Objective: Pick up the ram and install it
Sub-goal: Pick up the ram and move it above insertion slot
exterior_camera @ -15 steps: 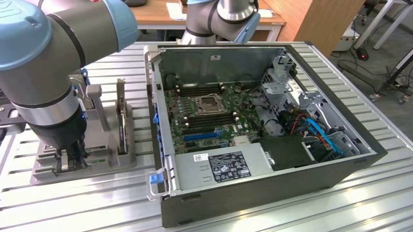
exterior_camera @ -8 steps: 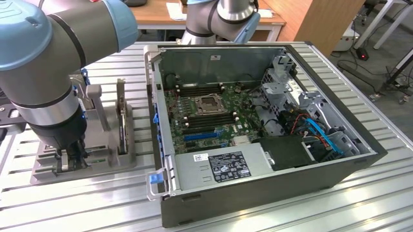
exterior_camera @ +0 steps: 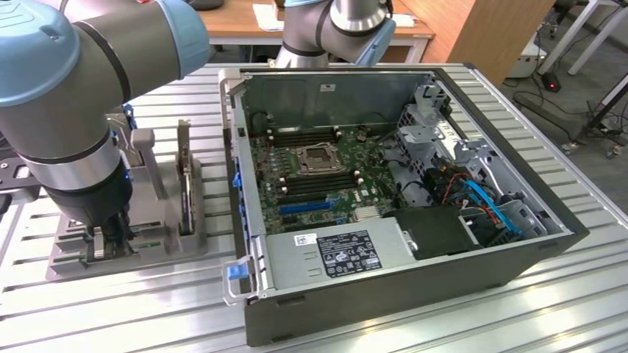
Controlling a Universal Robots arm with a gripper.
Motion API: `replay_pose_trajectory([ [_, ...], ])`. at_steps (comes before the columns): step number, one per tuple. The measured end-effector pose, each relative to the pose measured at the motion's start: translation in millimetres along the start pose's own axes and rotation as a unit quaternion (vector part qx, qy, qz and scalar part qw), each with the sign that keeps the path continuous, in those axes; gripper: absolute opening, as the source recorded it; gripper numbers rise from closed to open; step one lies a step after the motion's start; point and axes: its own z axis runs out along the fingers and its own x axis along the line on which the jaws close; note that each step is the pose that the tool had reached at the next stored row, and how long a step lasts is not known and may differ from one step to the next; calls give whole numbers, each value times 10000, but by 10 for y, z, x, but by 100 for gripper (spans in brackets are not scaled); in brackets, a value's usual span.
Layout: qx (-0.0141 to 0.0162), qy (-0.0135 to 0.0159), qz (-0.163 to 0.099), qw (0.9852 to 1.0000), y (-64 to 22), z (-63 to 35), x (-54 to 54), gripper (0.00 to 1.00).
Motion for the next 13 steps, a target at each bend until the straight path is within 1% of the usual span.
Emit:
replay_pose_trajectory([
  [4, -1, 4, -1, 10000, 0, 1, -5, 30],
  [13, 0, 4, 0, 10000, 0, 2, -7, 30],
])
